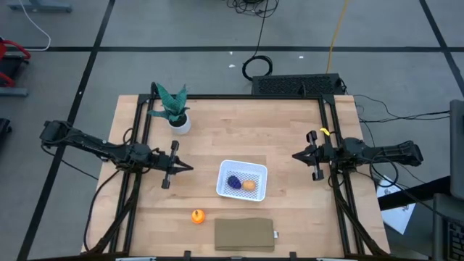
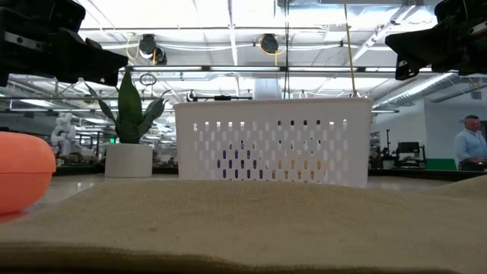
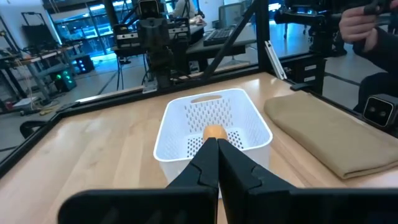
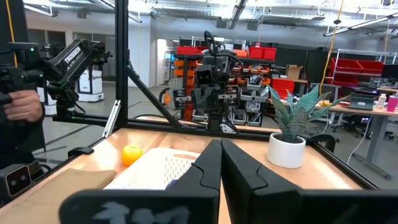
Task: Pick and placing Produce into tupperware
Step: Put the orange into the white basket
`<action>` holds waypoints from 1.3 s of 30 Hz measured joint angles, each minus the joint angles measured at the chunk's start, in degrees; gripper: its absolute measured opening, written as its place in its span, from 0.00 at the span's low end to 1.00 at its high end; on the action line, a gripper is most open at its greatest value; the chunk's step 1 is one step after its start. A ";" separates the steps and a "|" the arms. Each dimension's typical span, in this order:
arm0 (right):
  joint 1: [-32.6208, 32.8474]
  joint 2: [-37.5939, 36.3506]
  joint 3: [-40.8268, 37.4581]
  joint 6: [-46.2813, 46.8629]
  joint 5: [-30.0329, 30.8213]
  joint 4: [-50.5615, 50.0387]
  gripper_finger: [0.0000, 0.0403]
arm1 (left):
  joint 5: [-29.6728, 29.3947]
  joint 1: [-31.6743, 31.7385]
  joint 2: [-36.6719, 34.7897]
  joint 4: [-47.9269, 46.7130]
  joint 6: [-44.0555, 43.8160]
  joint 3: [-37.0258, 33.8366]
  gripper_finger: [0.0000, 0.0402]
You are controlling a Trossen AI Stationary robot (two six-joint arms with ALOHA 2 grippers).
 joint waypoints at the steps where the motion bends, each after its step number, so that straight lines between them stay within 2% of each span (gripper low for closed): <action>1: -0.01 0.00 0.00 -0.11 0.00 0.00 0.00 | 0.00 -0.01 0.00 0.00 0.00 0.00 0.00; 6: -0.02 0.00 0.00 -0.30 0.00 0.01 0.00 | 0.00 0.00 0.02 0.00 -0.88 0.00 0.00; 10: -0.02 0.00 0.00 -0.33 0.00 0.00 0.00 | 0.24 -0.01 0.02 0.00 -5.25 0.00 0.01; 16: -0.01 0.00 0.00 -0.43 0.00 0.00 0.00 | 5.73 -0.14 0.04 0.00 -5.55 0.00 0.01; 28: 0.00 0.00 0.00 -0.43 0.02 0.01 0.00 | 9.54 -1.77 0.04 -0.86 -5.10 0.28 0.01; 35: 0.00 0.00 0.00 -1.32 0.00 -0.01 0.00 | 4.33 -6.89 1.59 -11.43 -4.58 6.01 0.01; 39: 0.00 0.00 0.00 -1.30 0.00 0.01 0.00 | 4.18 -9.34 4.48 -11.69 -3.19 6.84 0.00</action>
